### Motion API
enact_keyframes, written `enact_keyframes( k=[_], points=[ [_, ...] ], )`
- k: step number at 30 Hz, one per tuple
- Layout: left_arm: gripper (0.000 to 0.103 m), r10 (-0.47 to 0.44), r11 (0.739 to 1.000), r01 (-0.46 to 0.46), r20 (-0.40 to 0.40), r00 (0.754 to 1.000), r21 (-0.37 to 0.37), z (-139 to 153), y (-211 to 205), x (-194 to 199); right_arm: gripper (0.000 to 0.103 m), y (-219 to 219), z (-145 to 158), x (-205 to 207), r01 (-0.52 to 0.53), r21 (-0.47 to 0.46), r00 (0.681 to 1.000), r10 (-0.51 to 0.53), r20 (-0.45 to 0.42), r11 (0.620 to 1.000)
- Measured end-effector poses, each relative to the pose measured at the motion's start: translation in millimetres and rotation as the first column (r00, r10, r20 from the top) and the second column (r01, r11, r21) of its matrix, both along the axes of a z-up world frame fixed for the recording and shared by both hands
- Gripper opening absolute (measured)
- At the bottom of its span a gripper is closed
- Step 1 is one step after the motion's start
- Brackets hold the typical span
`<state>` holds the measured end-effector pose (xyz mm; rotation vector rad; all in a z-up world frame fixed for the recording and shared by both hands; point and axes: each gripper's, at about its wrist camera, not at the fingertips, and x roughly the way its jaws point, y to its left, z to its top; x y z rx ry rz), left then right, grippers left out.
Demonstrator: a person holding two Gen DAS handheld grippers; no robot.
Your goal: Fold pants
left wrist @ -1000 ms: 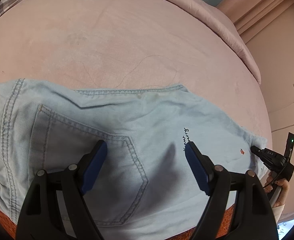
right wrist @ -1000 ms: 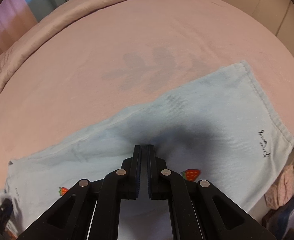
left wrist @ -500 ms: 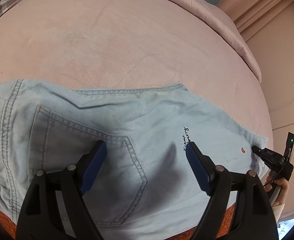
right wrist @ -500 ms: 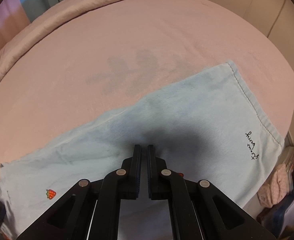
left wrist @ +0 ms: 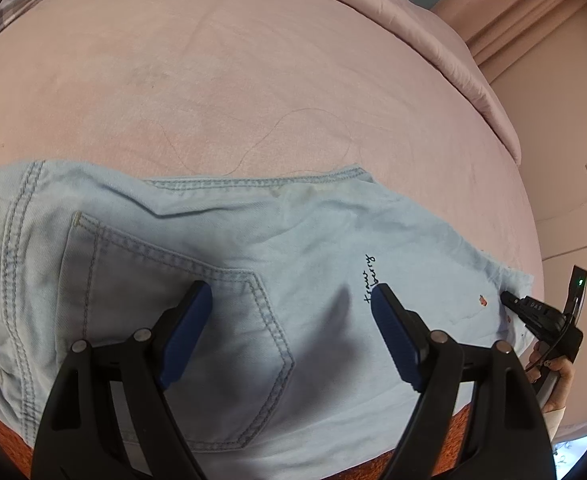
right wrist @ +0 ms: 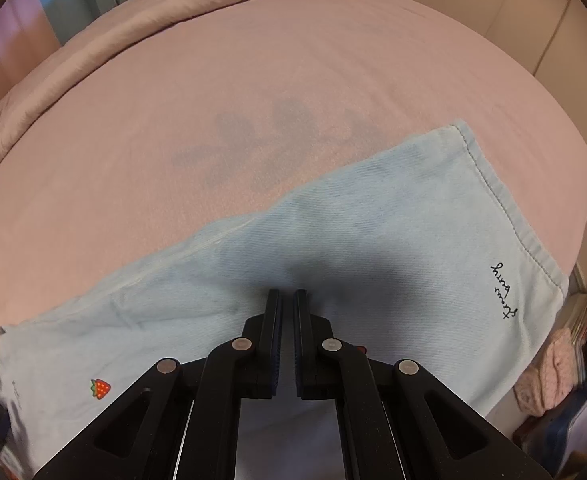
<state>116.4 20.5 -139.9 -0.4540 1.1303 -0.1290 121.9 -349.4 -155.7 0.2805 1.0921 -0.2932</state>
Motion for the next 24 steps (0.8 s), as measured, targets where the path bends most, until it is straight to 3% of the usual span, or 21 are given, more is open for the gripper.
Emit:
enact_keyframes(
  k=[3,7,9,10,13,17,21,24],
  points=[
    [0.071,-0.016,0.997,0.016,0.005,1.0,0.075,12.6,-7.7,3.7,0.0,-1.6,-0.9,-1.0,-0.001,0.011,1.0,0.001,0.005,1.0],
    [0.07,-0.074,0.993,0.063,0.112,0.991,0.097,37.4,-22.7,17.0,0.0,-5.7,-1.7,-1.3,-0.003,0.025,1.0,0.003,0.009,1.0],
    [0.065,-0.088,0.995,0.08,0.13,0.988,0.065,38.5,-28.7,27.1,0.0,-7.9,-1.8,-2.2,-0.004,0.03,1.0,0.004,0.012,1.0],
    [0.054,-0.091,0.995,0.086,0.129,0.987,0.041,36.5,-30.8,31.8,0.0,-8.8,-0.9,-2.7,-0.004,0.033,1.0,0.004,0.013,0.999],
    [0.039,-0.093,0.993,0.098,0.073,0.993,-0.062,19.0,-38.4,47.8,0.0,-12.2,-1.1,-3.8,-0.007,0.042,1.0,0.006,0.017,0.999],
    [0.037,-0.099,0.993,0.098,-0.013,0.995,-0.064,-8.2,-51.0,58.9,0.0,-13.3,-0.4,-4.3,-0.012,0.04,1.0,0.012,0.013,0.999],
    [0.039,-0.097,0.993,0.096,-0.003,0.995,-0.073,-11.2,-50.2,57.9,0.0,-14.8,3.6,-4.5,-0.006,0.035,1.0,0.006,0.005,0.999],
    [0.038,-0.072,0.989,0.069,-0.017,0.997,-0.131,-15.6,-40.8,58.6,0.0,-16.6,15.0,-2.3,0.021,-0.092,1.0,-0.021,0.002,0.996]
  ],
)
